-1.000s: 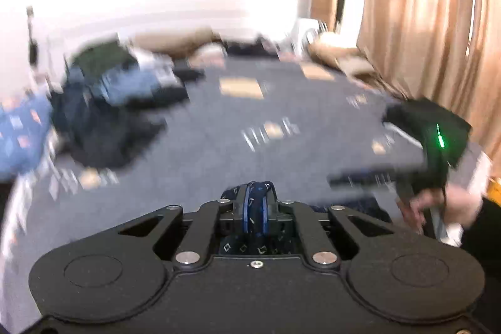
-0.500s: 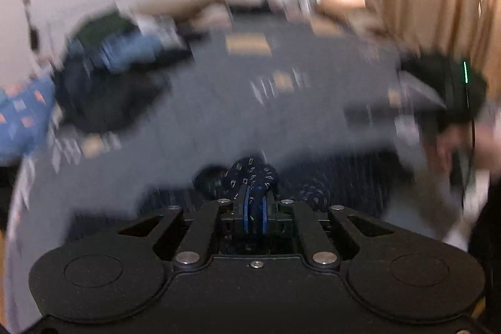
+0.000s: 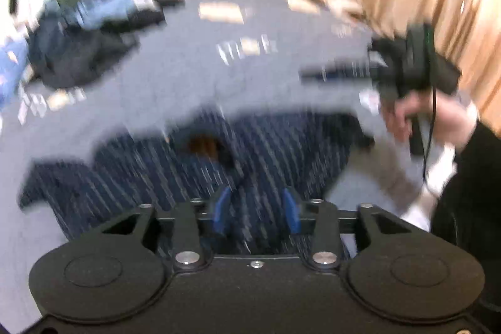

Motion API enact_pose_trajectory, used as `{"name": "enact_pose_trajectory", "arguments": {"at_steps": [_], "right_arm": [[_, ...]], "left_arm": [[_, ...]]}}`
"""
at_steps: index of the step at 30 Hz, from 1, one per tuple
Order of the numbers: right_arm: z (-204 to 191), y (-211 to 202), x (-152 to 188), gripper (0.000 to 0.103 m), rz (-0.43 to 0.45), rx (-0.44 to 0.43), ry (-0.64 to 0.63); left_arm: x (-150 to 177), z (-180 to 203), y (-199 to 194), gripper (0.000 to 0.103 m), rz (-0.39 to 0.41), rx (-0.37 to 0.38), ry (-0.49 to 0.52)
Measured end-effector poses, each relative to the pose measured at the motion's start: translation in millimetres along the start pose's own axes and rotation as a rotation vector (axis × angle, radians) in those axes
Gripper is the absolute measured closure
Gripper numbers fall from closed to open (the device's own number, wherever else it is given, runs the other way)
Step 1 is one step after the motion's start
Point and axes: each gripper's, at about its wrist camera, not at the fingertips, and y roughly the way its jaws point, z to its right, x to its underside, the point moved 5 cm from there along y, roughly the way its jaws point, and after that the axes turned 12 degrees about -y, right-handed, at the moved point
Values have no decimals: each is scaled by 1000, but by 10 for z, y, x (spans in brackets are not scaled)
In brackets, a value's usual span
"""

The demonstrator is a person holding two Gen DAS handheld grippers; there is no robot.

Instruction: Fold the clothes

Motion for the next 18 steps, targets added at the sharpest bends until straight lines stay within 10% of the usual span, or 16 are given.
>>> {"name": "enact_pose_trajectory", "arguments": {"at_steps": [10,18], "right_arm": [[-5,11,5,41,-6,2,-6],[-12,14,-4,41,-5,3,-16]], "left_arm": [[-336,-345,390,62,15,-81,-77],[-322,-319,612,39,-29,-53,-73]]}}
